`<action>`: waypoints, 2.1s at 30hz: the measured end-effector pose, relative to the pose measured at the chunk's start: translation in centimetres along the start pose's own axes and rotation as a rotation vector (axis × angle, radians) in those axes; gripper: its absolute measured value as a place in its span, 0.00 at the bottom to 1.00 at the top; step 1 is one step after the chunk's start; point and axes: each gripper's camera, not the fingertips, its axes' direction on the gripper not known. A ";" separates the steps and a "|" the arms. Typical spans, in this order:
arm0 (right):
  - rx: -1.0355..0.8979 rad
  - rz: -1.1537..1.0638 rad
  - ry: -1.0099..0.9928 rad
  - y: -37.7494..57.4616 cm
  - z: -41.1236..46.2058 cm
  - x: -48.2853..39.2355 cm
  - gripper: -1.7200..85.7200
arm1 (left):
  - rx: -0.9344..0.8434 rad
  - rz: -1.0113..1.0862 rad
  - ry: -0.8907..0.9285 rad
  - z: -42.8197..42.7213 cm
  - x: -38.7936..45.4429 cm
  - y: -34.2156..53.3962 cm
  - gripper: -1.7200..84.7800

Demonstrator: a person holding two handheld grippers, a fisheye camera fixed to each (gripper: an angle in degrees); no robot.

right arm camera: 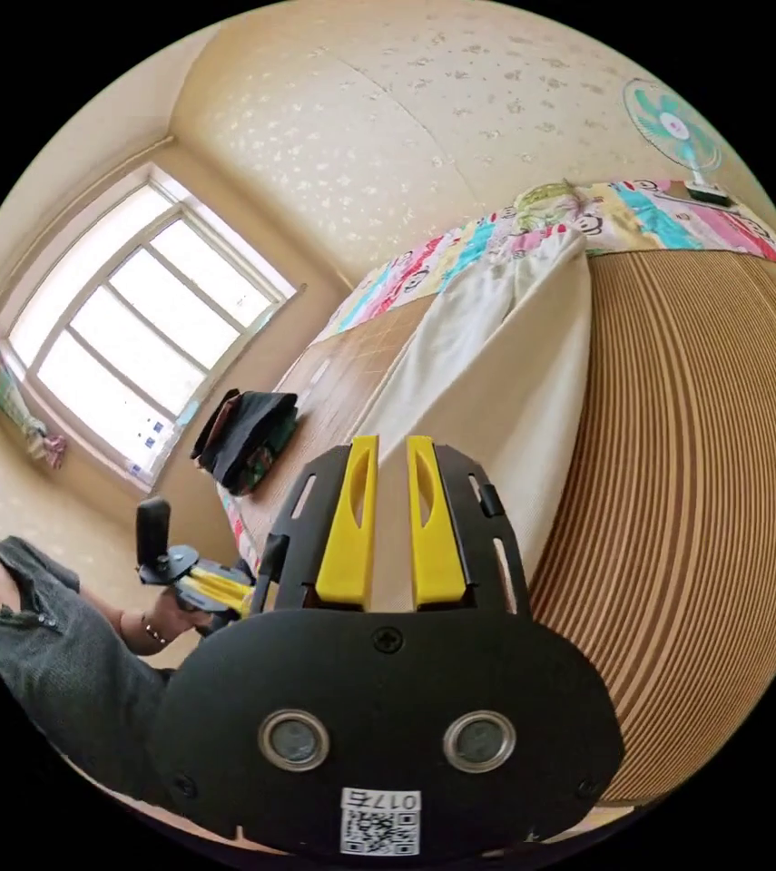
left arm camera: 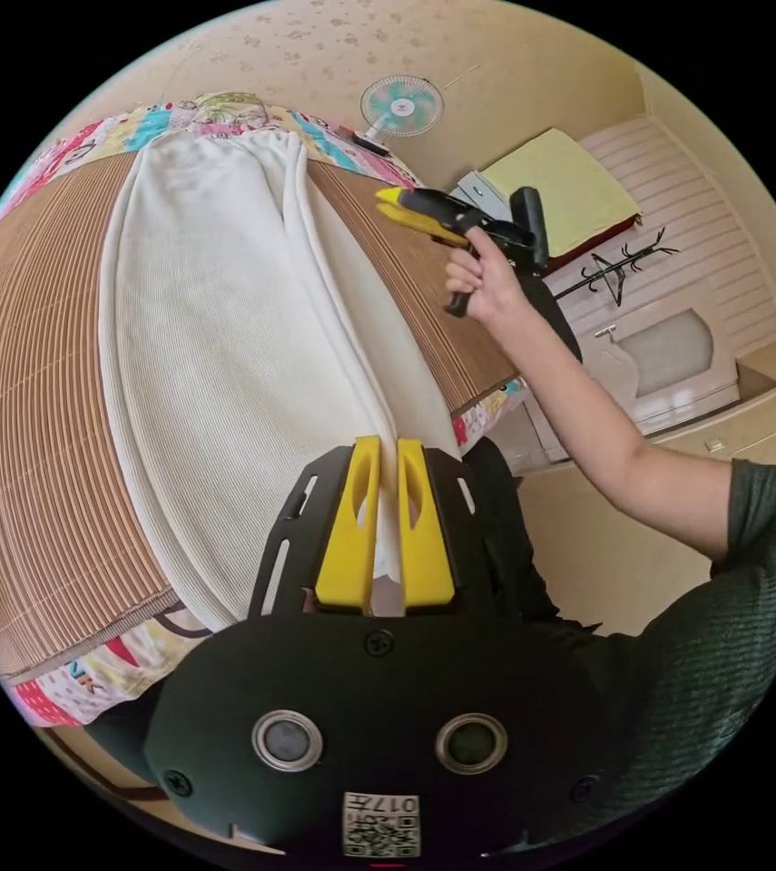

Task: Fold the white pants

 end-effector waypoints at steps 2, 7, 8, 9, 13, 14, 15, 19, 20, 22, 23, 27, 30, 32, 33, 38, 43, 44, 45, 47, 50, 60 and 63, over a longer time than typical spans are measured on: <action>0.001 0.073 0.082 -5.5 3.0 3.3 0.13 | -0.015 0.017 0.000 0.2 -0.1 -0.1 0.06; 0.045 0.205 0.238 -20.2 10.0 10.0 0.18 | -0.005 0.047 0.054 0.3 -1.1 0.1 0.06; 0.056 0.215 0.244 -21.4 10.5 10.5 0.18 | -0.001 0.049 0.079 0.4 -1.5 0.1 0.06; 0.071 0.241 0.267 -23.5 11.6 11.3 0.19 | 0.006 0.046 0.107 0.5 -2.0 0.2 0.06; 0.027 0.345 0.489 -28.3 14.9 14.0 0.17 | 0.040 0.037 0.174 0.7 -3.3 0.8 0.06; 0.022 0.345 0.492 -28.7 15.2 14.2 0.14 | 0.058 0.036 0.190 0.7 -3.6 1.0 0.06; 0.016 0.343 0.481 -29.4 15.7 14.4 0.09 | 0.077 0.022 0.203 0.7 -3.9 1.3 0.06; 0.187 0.171 0.718 -31.3 15.9 6.1 0.07 | 0.199 0.003 0.270 -0.8 -4.6 3.4 0.05; 0.217 0.114 0.722 -31.3 16.1 4.1 0.06 | 0.234 0.026 0.314 -1.8 -4.6 4.2 0.05; 0.330 -0.121 0.673 -30.7 17.4 -3.8 0.06 | 0.276 0.060 0.361 -3.2 -4.4 5.4 0.05; 0.342 -0.171 0.648 -30.5 17.9 -5.3 0.06 | 0.278 0.051 0.360 -3.7 -4.4 6.3 0.05; 0.150 -0.149 0.276 -31.8 23.4 -7.1 0.08 | 0.241 -0.088 0.193 -3.9 -5.6 9.0 0.06; 0.118 -0.018 0.158 -30.2 24.2 -5.2 0.09 | 0.185 -0.207 0.066 -3.4 -7.0 10.2 0.06; 0.126 0.024 0.126 -27.6 22.5 -4.7 0.10 | 0.165 -0.223 0.055 -3.1 -7.5 10.4 0.07; 0.113 -0.006 0.090 -25.2 21.1 -4.8 0.10 | 0.153 -0.234 0.055 -3.0 -7.7 10.4 0.07; -0.019 -0.115 0.212 -9.4 12.6 -4.8 0.13 | 0.134 -0.264 0.055 -2.6 -7.9 9.7 0.07; -0.209 0.059 0.216 10.0 2.5 -1.8 0.16 | 0.092 -0.263 0.003 -2.3 -7.5 8.4 0.07; -0.213 0.086 0.202 11.9 1.7 -1.6 0.17 | 0.084 -0.264 -0.008 -2.2 -7.4 8.1 0.07; -0.213 0.145 0.166 15.4 0.5 -1.5 0.16 | 0.079 -0.269 -0.017 -2.2 -7.4 7.9 0.07; -0.220 0.211 0.112 19.3 -0.1 -1.5 0.15 | 0.067 -0.283 -0.023 -2.0 -7.5 7.7 0.07; -0.223 0.243 0.106 21.7 -0.2 -1.7 0.10 | 0.005 -0.303 -0.041 -1.7 -7.9 7.0 0.07; -0.116 0.016 -0.232 16.7 -7.9 -6.5 0.04 | 0.133 -0.215 0.400 -11.7 -7.6 5.3 0.05; -0.102 0.042 -0.124 17.7 -9.9 -7.8 0.04 | 0.197 -0.245 0.245 -14.9 -7.7 8.0 0.06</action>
